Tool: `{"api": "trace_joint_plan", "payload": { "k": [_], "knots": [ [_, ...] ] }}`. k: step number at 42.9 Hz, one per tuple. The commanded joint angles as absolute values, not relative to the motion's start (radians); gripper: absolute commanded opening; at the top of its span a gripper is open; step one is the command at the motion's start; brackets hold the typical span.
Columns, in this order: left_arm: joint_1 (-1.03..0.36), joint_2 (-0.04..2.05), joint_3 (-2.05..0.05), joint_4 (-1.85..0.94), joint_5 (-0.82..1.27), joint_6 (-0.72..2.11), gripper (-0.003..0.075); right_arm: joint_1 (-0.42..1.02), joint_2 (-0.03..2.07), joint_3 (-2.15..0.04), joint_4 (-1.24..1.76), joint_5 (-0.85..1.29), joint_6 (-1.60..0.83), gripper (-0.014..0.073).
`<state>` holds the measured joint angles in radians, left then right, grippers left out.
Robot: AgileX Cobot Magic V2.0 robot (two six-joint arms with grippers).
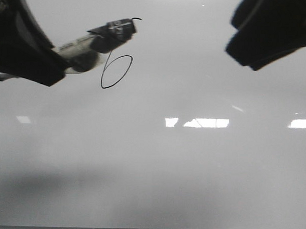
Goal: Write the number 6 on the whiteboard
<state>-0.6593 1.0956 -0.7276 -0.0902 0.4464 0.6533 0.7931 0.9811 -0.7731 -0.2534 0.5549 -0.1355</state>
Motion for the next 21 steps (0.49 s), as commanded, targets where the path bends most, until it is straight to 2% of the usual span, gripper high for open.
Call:
{"api": "trace_joint_plan", "payload": {
  "k": [1, 6, 12, 19, 21],
  "knots": [
    [-0.573, 1.032, -0.727, -0.108, 0.372, 0.542, -0.002, 0.682, 0.883, -0.727, -0.261, 0.496, 0.02, 0.0244],
    [-0.431, 0.977, -0.712, -0.108, 0.374, 0.415, -0.002, 0.524, 0.762, -0.627, -0.261, 0.496, 0.193, 0.0146],
    [-0.24, 0.928, -0.699, -0.108, 0.375, 0.284, -0.002, 0.401, 0.592, -0.539, -0.26, 0.469, 0.243, 0.0064],
    [-0.03, 0.912, -0.677, -0.108, 0.372, 0.267, -0.002, 0.364, 0.432, -0.482, -0.26, 0.459, 0.243, -0.0068],
    [0.018, 0.912, -0.668, -0.108, 0.369, 0.266, -0.002, 0.364, 0.401, -0.473, -0.26, 0.458, 0.243, -0.0066]
  ]
}}
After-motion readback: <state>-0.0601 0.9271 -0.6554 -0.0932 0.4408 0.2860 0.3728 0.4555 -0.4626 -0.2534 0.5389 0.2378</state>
